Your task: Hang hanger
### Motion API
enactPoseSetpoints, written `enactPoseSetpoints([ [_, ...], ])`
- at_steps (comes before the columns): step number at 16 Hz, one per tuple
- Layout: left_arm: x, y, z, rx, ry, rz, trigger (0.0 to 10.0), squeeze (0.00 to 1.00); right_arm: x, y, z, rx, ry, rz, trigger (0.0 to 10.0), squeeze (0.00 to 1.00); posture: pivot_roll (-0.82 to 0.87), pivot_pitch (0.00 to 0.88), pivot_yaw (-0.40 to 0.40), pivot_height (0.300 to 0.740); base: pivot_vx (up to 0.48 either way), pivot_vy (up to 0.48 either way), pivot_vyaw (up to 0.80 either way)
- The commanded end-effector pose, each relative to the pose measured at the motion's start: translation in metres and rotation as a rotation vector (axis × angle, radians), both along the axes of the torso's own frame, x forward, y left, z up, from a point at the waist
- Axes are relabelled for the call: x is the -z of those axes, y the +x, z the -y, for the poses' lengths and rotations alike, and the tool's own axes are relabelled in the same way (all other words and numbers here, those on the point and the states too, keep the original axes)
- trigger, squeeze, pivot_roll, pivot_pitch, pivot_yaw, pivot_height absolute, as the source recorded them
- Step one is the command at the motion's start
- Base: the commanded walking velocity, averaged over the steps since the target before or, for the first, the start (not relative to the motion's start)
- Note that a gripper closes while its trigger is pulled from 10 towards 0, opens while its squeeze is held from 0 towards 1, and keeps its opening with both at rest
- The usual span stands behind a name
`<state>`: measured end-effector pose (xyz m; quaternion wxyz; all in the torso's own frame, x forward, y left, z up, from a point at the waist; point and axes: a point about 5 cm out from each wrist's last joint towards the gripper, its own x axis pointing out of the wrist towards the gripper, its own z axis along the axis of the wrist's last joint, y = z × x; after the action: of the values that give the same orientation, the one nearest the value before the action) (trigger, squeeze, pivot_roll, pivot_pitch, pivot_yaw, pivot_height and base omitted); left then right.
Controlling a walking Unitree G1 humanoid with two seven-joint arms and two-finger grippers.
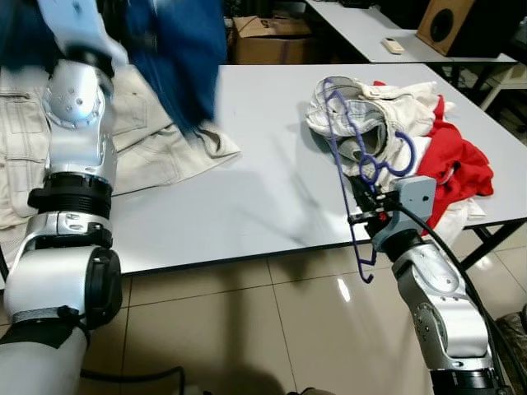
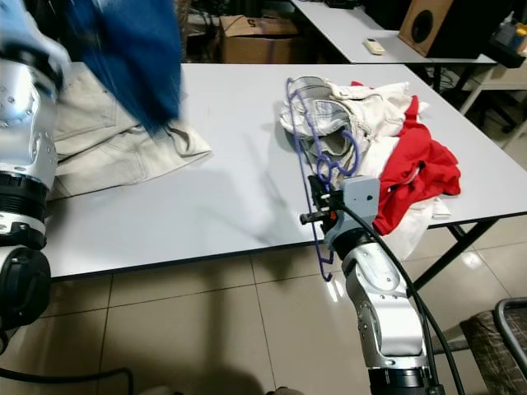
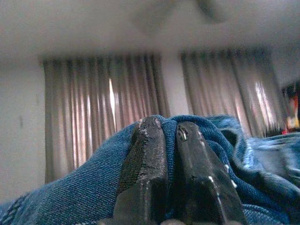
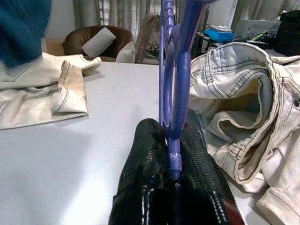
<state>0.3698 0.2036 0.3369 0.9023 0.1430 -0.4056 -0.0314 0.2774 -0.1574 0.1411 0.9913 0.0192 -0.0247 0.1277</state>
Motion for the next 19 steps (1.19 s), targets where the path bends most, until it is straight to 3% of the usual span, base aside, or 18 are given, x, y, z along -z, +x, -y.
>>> enactPoseSetpoints([
  [1, 0.027, 0.002, 0.014, 0.032, 0.055, -0.073, 0.0, 0.0, -0.003, -0.001, 0.006, 0.03, 0.006, 0.018, 10.0, 0.0, -0.09, 0.0, -0.038, 0.74, 0.0, 0.0, 0.0],
  [2, 0.062, 0.005, 0.023, 0.056, 0.089, -0.204, 0.0, 0.0, -0.001, -0.002, 0.004, 0.031, 0.006, 0.014, 10.0, 0.0, -0.09, 0.0, -0.035, 0.74, 0.0, 0.0, 0.0],
  [3, 0.076, 0.006, 0.025, 0.06, 0.101, -0.261, 0.0, 0.0, 0.0, -0.003, 0.004, 0.029, 0.004, 0.012, 10.0, 0.0, -0.09, 0.0, -0.035, 0.74, 0.0, 0.0, 0.0],
  [4, 0.132, 0.004, 0.021, 0.006, 0.116, -0.493, 0.0, 0.0, 0.002, -0.004, 0.002, 0.027, 0.003, 0.008, 10.0, 0.0, -0.09, 0.0, -0.03, 0.74, 0.0, 0.0, 0.0],
  [5, 0.155, 0.002, 0.017, -0.018, 0.115, -0.606, 0.0, 0.0, 0.003, -0.005, 0.001, 0.025, -0.001, 0.004, 10.0, 0.0, -0.09, 0.0, -0.027, 0.74, 0.0, 0.0, 0.0],
  [6, 0.193, -0.006, 0.014, -0.033, 0.152, -0.806, 0.1, 0.0, 0.005, -0.006, 0.001, 0.021, -0.005, -0.006, 10.0, 0.0, -0.09, 0.0, -0.029, 0.74, 0.0, 0.0, 0.0],
  [8, 0.237, -0.026, 0.011, -0.017, 0.24, -0.999, 10.0, 0.0, 0.008, -0.007, -0.001, 0.011, -0.011, -0.016, 10.0, 0.0, -0.09, 0.0, -0.029, 0.74, 0.0, 0.0, 0.0],
  [9, 0.239, -0.031, 0.006, -0.023, 0.221, -1.01, 10.0, 0.0, 0.007, -0.006, -0.002, 0.007, -0.012, -0.014, 10.0, 0.0, -0.09, 0.0, -0.031, 0.74, 0.0, 0.0, 0.0],
  [10, 0.227, -0.028, -0.002, -0.063, 0.184, -0.965, 10.0, 0.0, 0.006, -0.005, -0.001, 0.008, -0.009, -0.011, 10.0, 0.0, -0.08, 0.0, -0.031, 0.74, 0.0, 0.0, 0.0],
  [11, 0.215, -0.025, -0.007, -0.057, 0.182, -0.928, 10.0, 0.7, 0.006, -0.005, -0.001, 0.009, -0.008, -0.009, 10.0, 0.0, -0.08, 0.0, -0.03, 0.74, 0.0, 0.0, 0.0],
  [12, 0.211, -0.026, -0.007, -0.018, 0.199, -0.945, 10.0, 1.0, 0.006, -0.004, -0.001, 0.009, -0.008, -0.008, 10.0, 0.0, -0.08, 0.0, -0.026, 0.74, 0.0, 0.0, 0.0],
  [14, 0.21, -0.035, -0.007, 0.091, 0.296, -0.999, 10.0, 1.0, 0.006, -0.004, 0.0, 0.013, -0.008, -0.005, 10.0, 0.0, -0.08, 0.0, -0.025, 0.74, 0.0, 0.0, 0.0],
  [18, 0.186, -0.031, -0.016, 0.176, 0.092, -0.969, 10.0, 1.0, 0.005, -0.004, 0.003, 0.026, -0.006, 0.005, 10.0, 0.0, -0.09, 0.0, -0.009, 0.74, 0.0, 0.0, 0.0],
  [19, 0.189, -0.034, -0.013, 0.222, 0.159, -1.0, 10.0, 1.0, 0.005, -0.005, 0.004, 0.031, -0.007, 0.006, 10.0, 0.0, -0.09, 0.0, -0.003, 0.74, 0.0, 0.0, 0.0],
])
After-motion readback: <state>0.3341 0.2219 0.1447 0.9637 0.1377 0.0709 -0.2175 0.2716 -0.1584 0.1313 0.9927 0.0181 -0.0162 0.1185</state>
